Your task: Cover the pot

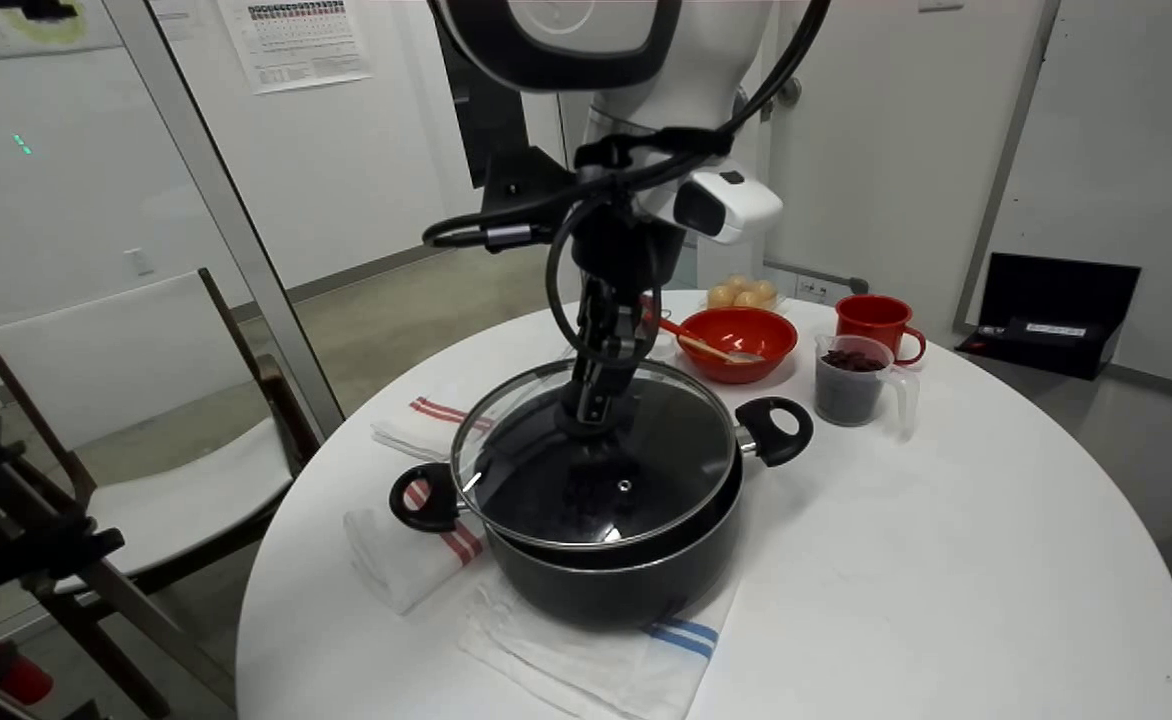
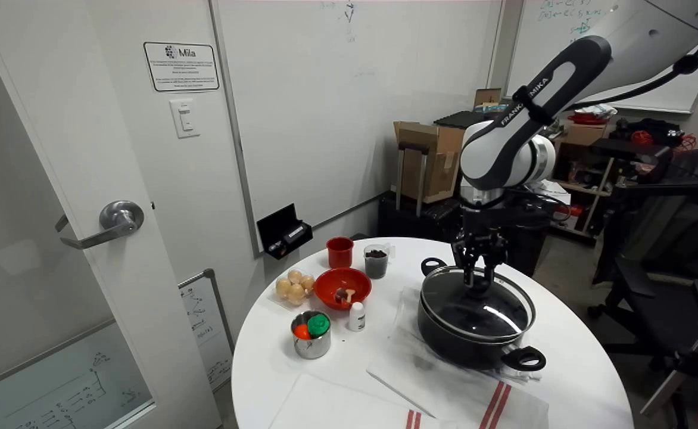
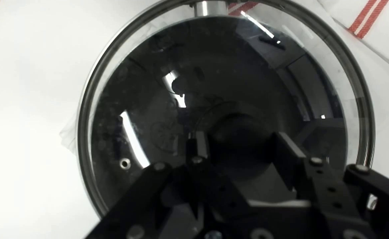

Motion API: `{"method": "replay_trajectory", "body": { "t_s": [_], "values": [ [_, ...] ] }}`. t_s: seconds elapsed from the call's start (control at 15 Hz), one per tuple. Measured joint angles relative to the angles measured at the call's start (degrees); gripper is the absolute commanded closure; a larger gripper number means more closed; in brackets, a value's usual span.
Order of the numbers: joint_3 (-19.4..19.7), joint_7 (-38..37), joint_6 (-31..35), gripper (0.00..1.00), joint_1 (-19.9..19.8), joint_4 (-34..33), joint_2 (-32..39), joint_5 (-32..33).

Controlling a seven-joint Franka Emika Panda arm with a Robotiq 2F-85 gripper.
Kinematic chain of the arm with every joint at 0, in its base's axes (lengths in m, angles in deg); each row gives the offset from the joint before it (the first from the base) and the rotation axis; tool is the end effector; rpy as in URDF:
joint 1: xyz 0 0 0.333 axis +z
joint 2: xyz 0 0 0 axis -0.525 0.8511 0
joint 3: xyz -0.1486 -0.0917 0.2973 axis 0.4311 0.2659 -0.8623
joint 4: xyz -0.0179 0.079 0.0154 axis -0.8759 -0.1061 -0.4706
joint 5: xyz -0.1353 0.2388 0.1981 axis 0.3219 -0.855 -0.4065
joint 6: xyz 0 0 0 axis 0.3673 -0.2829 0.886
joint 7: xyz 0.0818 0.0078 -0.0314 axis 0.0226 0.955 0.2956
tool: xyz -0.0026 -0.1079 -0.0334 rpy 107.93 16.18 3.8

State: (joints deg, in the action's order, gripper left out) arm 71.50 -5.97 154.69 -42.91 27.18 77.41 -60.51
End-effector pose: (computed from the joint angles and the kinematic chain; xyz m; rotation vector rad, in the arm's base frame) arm 0.5858 -0.1417 0.1372 -2.8238 0.9444 0.4012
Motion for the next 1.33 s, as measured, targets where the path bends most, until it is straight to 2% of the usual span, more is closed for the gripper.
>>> {"method": "replay_trajectory", "body": {
  "t_s": [1.33],
  "values": [
    [0.02,0.0,-2.13,0.75,-0.54,-4.84,3.56,0.0]
  ]
}}
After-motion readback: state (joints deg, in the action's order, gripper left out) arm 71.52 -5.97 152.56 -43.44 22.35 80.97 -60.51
